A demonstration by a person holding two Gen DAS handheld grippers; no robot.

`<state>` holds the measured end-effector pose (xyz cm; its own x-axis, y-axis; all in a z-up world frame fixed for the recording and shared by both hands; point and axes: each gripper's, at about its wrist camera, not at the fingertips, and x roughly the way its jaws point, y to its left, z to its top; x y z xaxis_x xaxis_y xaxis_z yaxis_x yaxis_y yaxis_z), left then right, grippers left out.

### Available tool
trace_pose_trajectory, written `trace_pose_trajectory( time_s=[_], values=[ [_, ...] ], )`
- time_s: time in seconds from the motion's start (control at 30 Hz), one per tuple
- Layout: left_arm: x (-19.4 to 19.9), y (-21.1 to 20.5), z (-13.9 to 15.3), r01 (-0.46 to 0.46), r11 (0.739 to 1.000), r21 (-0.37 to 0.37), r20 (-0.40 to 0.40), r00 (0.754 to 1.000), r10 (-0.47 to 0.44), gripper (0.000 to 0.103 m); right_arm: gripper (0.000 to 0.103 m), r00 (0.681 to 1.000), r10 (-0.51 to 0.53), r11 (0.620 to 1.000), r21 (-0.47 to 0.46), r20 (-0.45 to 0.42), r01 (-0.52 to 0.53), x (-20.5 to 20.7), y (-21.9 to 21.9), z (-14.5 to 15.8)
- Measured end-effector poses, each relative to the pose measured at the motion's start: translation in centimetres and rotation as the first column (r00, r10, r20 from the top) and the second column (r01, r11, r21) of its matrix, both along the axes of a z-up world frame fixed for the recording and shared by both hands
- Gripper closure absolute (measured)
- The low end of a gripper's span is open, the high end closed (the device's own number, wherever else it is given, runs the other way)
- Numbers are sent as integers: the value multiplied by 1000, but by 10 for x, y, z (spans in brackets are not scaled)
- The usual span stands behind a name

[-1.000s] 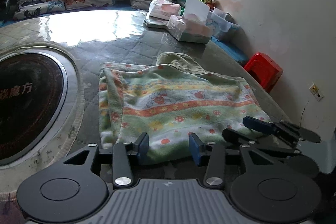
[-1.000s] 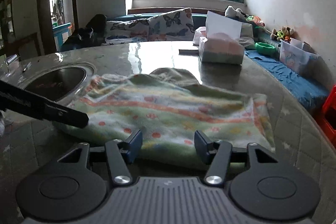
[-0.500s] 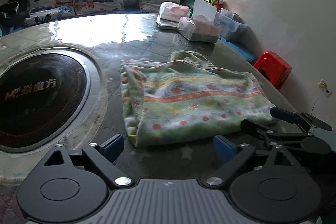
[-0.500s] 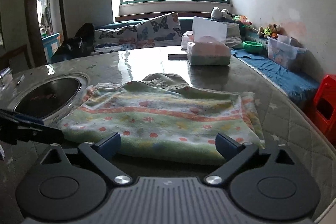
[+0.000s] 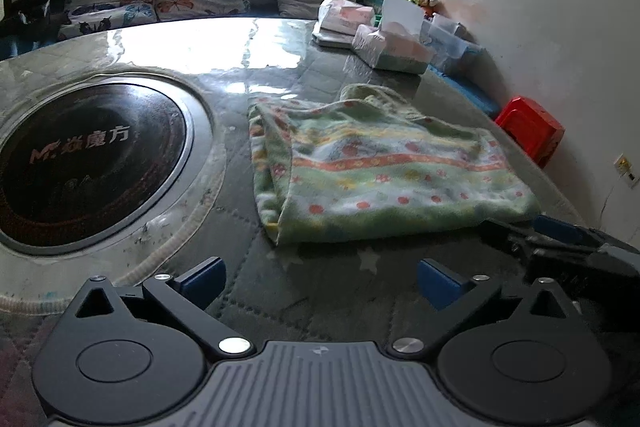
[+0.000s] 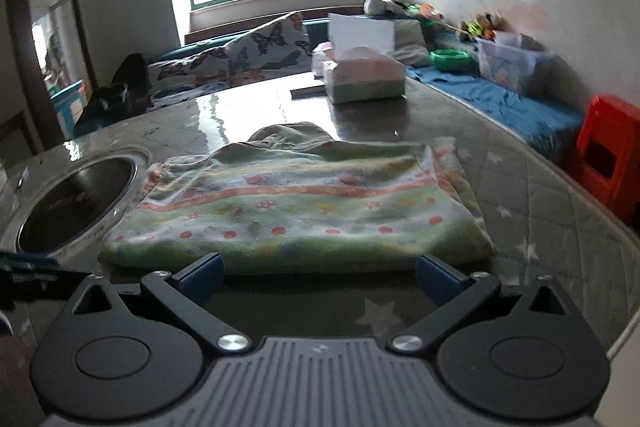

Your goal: Fold clothes

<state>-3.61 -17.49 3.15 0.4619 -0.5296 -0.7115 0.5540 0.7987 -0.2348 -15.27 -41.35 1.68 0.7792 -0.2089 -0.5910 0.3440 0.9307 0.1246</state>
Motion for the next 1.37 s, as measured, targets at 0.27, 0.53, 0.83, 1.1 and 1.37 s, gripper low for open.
trace_pose_trajectory(
  time_s=[0.27,0.53,0.83,1.1,1.37],
  values=[
    [-6,3,-5,-22,1000,-21,-2,1000,22,0,0,999,-49,999,12,-16,49,-7,2,-2],
    [-9,6,-7,-39,999,-11,-11,999,39,0,0,998,-54,999,5,-25,54,-8,8,-3],
    [-13,7,-11,-44,999,3,-30,999,44,0,0,998,-48,999,11,-27,48,-11,13,-5],
    [-17,6,-10,-35,999,0,-30,999,35,0,0,999,-41,999,18,-21,42,-12,15,-4],
    [-21,3,-9,-28,1000,2,-23,999,28,0,0,999,-39,999,20,-15,39,-14,16,-3]
  ],
)
